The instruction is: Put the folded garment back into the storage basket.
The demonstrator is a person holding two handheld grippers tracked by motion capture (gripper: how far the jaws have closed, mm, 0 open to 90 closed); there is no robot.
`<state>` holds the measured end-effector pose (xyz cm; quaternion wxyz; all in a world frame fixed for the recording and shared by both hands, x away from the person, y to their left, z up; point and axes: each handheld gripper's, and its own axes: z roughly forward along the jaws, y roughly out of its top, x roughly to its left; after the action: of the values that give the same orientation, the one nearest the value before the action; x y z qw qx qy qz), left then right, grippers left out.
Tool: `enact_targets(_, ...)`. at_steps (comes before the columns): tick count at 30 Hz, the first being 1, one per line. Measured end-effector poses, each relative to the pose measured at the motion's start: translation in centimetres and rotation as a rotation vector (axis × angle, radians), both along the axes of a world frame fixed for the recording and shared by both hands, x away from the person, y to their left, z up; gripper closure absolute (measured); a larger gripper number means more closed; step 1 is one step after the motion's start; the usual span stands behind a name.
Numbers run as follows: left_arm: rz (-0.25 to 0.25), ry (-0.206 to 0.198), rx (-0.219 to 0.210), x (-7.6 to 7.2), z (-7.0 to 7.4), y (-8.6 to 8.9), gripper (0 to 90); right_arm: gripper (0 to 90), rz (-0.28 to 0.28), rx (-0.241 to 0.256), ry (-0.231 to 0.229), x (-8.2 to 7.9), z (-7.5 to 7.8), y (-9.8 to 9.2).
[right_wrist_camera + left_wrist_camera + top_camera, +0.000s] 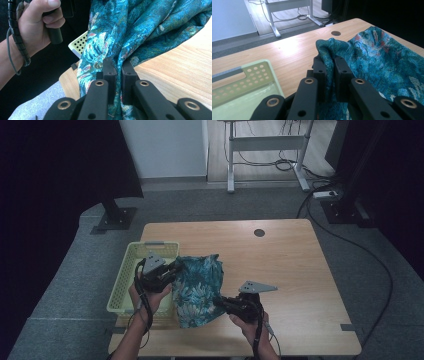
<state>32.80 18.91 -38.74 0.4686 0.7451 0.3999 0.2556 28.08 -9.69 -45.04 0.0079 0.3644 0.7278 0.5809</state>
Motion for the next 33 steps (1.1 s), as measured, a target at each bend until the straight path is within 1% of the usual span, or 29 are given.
enact_targets(16,0.016,-0.012,-0.001,-0.2,0.7,1.0,81.9,84.1,0.016,-0.008,-0.01,0.3,0.8,1.2)
enact_targets(23,0.018,-0.011,0.002,-0.2,0.7,1.3,81.9,84.1,0.018,-0.009,-0.003,0.5,0.6,1.7)
enact_targets(33,0.03,-0.012,0.001,-0.4,0.7,2.1,81.9,84.1,0.029,-0.009,-0.004,0.6,0.6,2.5)
